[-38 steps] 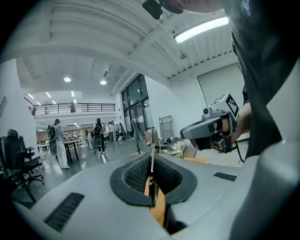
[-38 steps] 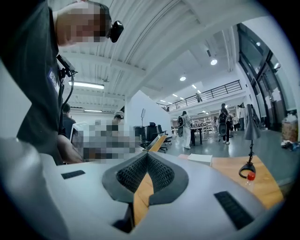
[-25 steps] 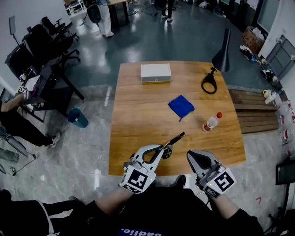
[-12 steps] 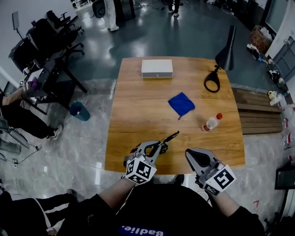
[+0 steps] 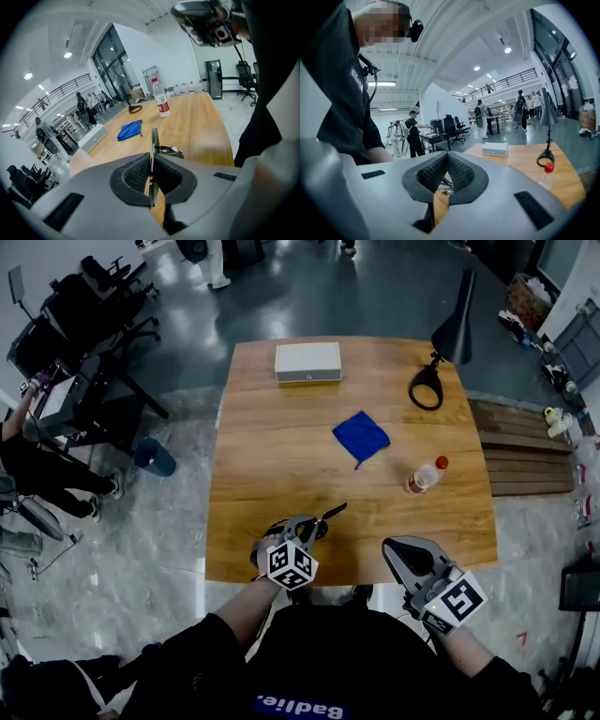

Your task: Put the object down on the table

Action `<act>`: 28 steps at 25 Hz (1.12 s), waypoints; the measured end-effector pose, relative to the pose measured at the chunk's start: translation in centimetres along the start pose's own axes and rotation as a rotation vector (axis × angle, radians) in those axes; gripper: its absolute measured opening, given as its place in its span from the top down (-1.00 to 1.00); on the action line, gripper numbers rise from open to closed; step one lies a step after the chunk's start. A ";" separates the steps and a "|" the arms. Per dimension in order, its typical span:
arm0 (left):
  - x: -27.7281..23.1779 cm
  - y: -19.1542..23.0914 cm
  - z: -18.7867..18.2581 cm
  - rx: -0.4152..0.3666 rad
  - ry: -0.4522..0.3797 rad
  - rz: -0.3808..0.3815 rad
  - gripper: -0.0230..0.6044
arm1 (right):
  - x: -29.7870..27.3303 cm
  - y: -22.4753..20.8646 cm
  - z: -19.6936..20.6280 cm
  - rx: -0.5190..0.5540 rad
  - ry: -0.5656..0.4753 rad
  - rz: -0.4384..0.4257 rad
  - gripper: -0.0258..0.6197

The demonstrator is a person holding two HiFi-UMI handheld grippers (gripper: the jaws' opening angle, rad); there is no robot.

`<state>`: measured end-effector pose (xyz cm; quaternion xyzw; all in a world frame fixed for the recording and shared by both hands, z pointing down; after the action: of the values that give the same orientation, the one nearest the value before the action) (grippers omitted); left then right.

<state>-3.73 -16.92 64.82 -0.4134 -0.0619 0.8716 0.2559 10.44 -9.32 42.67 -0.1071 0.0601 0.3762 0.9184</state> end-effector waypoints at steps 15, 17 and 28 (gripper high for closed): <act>-5.9 -2.3 4.9 -0.121 0.184 0.063 0.88 | 1.7 -1.4 1.0 0.007 0.034 0.050 0.91; -6.0 -2.6 5.1 -0.130 0.187 0.072 0.88 | 1.5 -1.2 0.8 -0.010 0.041 0.051 0.91; -6.4 -4.2 5.7 -0.111 0.207 0.144 0.70 | 0.9 -1.0 0.7 0.015 0.050 0.016 0.91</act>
<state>-3.05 -15.91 74.25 -0.5181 -0.0536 0.8357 0.1743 11.80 -9.18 43.36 -0.1093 0.0868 0.3803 0.9143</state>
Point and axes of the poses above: the fingertips, and each gripper's own axes: x backward along the fingers, y to its left, z out of its underside, the point moved 3 cm from there along x, backward along the fingers, and after that the axes turned 4 degrees about z, right-handed, at the moved point
